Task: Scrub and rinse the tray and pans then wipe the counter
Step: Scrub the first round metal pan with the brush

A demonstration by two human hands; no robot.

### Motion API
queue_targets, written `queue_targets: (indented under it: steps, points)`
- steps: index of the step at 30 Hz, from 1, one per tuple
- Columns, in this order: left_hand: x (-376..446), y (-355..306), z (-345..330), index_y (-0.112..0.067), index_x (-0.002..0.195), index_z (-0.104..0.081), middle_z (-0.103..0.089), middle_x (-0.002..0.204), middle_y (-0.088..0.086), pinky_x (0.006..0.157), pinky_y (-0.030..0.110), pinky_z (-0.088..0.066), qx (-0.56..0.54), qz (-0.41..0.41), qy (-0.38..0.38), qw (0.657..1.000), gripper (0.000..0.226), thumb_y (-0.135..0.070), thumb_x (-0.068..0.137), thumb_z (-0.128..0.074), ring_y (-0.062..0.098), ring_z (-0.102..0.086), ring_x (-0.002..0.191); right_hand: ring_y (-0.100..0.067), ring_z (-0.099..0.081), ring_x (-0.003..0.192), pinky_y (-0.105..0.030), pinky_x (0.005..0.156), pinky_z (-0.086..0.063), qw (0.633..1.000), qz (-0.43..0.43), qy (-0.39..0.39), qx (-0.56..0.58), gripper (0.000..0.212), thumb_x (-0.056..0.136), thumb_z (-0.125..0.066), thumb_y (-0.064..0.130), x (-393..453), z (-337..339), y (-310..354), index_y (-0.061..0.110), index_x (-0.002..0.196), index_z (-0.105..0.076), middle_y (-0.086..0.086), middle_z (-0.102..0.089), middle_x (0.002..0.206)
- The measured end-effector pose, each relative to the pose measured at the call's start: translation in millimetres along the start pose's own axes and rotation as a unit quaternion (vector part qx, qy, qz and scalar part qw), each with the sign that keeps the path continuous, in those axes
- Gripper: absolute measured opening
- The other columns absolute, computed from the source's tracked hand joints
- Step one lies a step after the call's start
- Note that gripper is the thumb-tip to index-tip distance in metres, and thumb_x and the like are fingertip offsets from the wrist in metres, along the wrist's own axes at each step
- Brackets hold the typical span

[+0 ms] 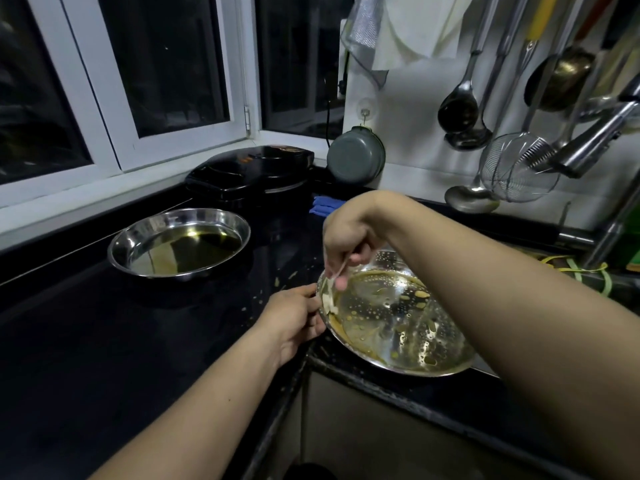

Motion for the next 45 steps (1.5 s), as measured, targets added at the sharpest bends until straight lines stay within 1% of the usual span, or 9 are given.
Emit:
queue_targets:
  steps: [6, 12, 18, 26, 33, 36, 38, 40, 45]
  points:
    - [1.7, 6.2, -0.2, -0.008, 0.137, -0.059, -0.071, 0.07, 0.004, 0.05, 0.023, -0.051, -0.01, 0.012, -0.024, 1.0, 0.039, 0.004, 0.102, -0.047, 0.011, -0.053, 0.053, -0.018, -0.057, 0.071, -0.02, 0.051, -0.04, 0.981, -0.034, -0.133, -0.139, 0.033, 0.096, -0.035, -0.014, -3.1, 23.8, 7.3, -0.021, 0.125, -0.05, -0.009, -0.072, 0.121]
    - [9.8, 10.5, 0.4, -0.011, 0.136, -0.063, -0.069, 0.071, 0.003, 0.049, 0.021, -0.053, -0.015, 0.008, -0.035, 0.999, 0.042, 0.006, 0.1, -0.047, 0.01, -0.049, 0.053, -0.012, -0.038, 0.047, -0.021, 0.047, -0.035, 0.99, 0.024, -0.022, -0.135, 0.011, 0.096, -0.056, 0.002, -1.1, -11.1, 18.4, -0.005, 0.096, -0.064, -0.012, -0.077, 0.083]
    - [2.6, 15.9, -4.8, -0.014, 0.138, -0.06, -0.07, 0.079, 0.009, 0.054, 0.026, -0.059, -0.031, 0.021, -0.025, 0.999, 0.043, 0.005, 0.101, -0.049, 0.013, -0.056, 0.058, -0.008, -0.055, 0.043, -0.016, 0.039, -0.041, 0.963, 0.028, -0.157, -0.218, 0.019, 0.097, -0.055, 0.003, -3.1, 4.8, 10.2, 0.0, 0.081, -0.065, 0.004, -0.07, 0.06]
    - [-0.3, 14.0, -7.5, -0.021, 0.115, -0.067, -0.074, 0.077, 0.004, 0.055, 0.031, -0.061, -0.06, 0.036, -0.027, 0.997, 0.037, 0.004, 0.102, -0.043, 0.011, -0.062, 0.054, -0.016, -0.062, 0.056, -0.021, 0.05, -0.047, 0.943, 0.145, -0.112, -0.277, 0.02, 0.085, -0.068, 0.008, -55.8, -43.8, -3.0, 0.014, 0.103, -0.077, 0.0, -0.076, 0.08]
    - [-4.9, 0.9, -11.9, -0.008, 0.14, -0.052, -0.069, 0.08, 0.015, 0.056, 0.036, -0.062, 0.024, -0.008, -0.091, 0.996, 0.049, 0.012, 0.095, -0.048, 0.02, -0.062, 0.06, -0.017, -0.065, 0.092, -0.029, 0.082, -0.053, 0.889, 0.191, -0.206, -0.36, 0.039, 0.087, -0.061, 0.01, -127.6, -64.0, -72.9, 0.031, 0.118, -0.072, 0.013, -0.065, 0.087]
    - [-0.8, -2.4, -6.2, -0.02, 0.145, -0.047, -0.069, 0.105, 0.016, 0.079, 0.047, -0.063, 0.046, -0.033, -0.108, 0.993, 0.059, 0.004, 0.093, -0.061, 0.028, -0.069, 0.084, -0.019, -0.066, 0.102, -0.03, 0.082, -0.052, 0.888, 0.15, -0.224, -0.373, 0.046, 0.087, -0.061, 0.011, -149.5, -66.9, -123.4, 0.04, 0.122, -0.068, 0.009, -0.07, 0.105]
    - [-3.9, -10.3, -6.6, -0.028, 0.144, -0.05, -0.056, 0.132, 0.01, 0.1, 0.047, -0.055, 0.27, -0.109, -0.145, 0.945, 0.058, -0.021, 0.09, -0.07, 0.031, -0.063, 0.112, -0.017, -0.067, 0.1, -0.031, 0.082, -0.053, 0.903, 0.097, -0.241, -0.341, 0.046, 0.087, -0.061, 0.012, -149.2, -53.2, -157.9, 0.042, 0.122, -0.067, 0.011, -0.068, 0.095]
    - [-19.5, -15.1, -24.9, -0.028, 0.141, -0.055, -0.046, 0.135, 0.001, 0.109, 0.041, -0.043, 0.502, -0.26, -0.137, 0.813, 0.045, -0.037, 0.097, -0.062, 0.024, -0.048, 0.125, -0.016, -0.065, 0.098, -0.031, 0.082, -0.053, 0.905, 0.054, -0.263, -0.33, 0.044, 0.089, -0.061, 0.013, -143.4, -35.3, -186.9, 0.041, 0.124, -0.066, 0.013, -0.061, 0.087]
    - [-44.0, 17.0, -88.7, -0.032, 0.127, -0.064, -0.056, 0.131, -0.01, 0.1, 0.04, -0.05, 0.72, -0.315, 0.154, 0.599, 0.048, -0.062, 0.102, -0.037, 0.014, -0.055, 0.12, -0.026, -0.061, 0.116, -0.029, 0.081, -0.046, 0.872, 0.004, -0.311, -0.378, 0.053, 0.091, -0.05, 0.014, -138.3, -0.3, -218.5, 0.043, 0.135, -0.06, -0.001, -0.067, 0.125]
Point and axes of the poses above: each hand's wrist, its own x-axis towards the middle knuckle, its own z-axis out of the back of the hand, y = z × x, the point moved 4 cm from there along x, towards the middle knuckle
